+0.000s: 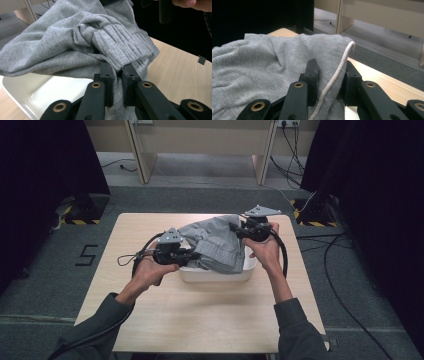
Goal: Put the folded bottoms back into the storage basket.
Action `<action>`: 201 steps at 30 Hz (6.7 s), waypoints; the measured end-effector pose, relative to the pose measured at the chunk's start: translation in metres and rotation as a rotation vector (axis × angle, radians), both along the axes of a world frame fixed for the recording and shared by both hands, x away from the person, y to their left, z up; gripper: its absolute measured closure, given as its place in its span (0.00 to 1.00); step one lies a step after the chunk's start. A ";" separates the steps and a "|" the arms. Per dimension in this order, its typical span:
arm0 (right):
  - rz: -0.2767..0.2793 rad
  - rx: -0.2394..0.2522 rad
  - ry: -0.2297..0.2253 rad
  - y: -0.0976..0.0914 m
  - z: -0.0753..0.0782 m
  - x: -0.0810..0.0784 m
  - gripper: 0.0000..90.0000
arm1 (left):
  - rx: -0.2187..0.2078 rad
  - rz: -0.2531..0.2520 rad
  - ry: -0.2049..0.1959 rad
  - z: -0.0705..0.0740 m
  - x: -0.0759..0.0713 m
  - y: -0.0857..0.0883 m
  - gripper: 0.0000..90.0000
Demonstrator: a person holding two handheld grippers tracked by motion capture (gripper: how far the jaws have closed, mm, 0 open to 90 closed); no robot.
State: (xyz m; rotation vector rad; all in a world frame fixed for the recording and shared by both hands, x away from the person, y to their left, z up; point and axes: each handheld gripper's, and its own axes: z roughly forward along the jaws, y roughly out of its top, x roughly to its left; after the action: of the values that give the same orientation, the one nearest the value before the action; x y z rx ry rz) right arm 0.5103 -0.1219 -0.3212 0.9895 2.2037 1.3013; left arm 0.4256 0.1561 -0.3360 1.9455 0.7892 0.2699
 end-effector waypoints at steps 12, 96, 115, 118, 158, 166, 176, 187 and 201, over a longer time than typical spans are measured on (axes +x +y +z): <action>-0.021 -0.039 0.047 0.004 -0.022 0.026 0.79 | 0.005 0.028 0.058 -0.020 0.027 -0.009 0.90; -0.035 -0.146 0.139 0.000 -0.053 0.018 0.48 | 0.045 0.131 0.132 -0.046 0.035 0.012 0.35; 0.001 -0.113 0.114 -0.004 -0.047 -0.008 0.41 | 0.018 0.152 0.130 -0.043 0.024 0.022 0.18; 0.006 -0.109 0.112 -0.004 -0.045 -0.012 0.40 | 0.021 0.146 0.124 -0.043 0.021 0.022 0.18; 0.050 -0.058 0.065 -0.018 -0.042 -0.065 0.38 | 0.015 0.116 0.081 -0.032 -0.017 0.036 0.18; 0.033 -0.050 0.052 -0.029 -0.044 -0.072 0.37 | 0.038 0.133 0.079 -0.032 -0.028 0.046 0.18; 0.021 -0.059 0.041 -0.044 -0.049 -0.083 0.37 | 0.006 0.153 0.069 -0.034 -0.041 0.059 0.18; 0.015 -0.049 0.044 -0.056 -0.060 -0.096 0.36 | 0.026 0.181 0.067 -0.052 -0.052 0.069 0.18; 0.000 -0.047 0.050 -0.070 -0.068 -0.111 0.34 | 0.030 0.190 0.080 -0.072 -0.071 0.075 0.18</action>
State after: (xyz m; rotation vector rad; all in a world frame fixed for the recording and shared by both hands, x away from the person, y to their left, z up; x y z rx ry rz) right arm 0.3990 -0.1916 -0.3893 1.0150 2.2605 1.2314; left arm 0.3551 0.2315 -0.4083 1.9211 1.0304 0.3205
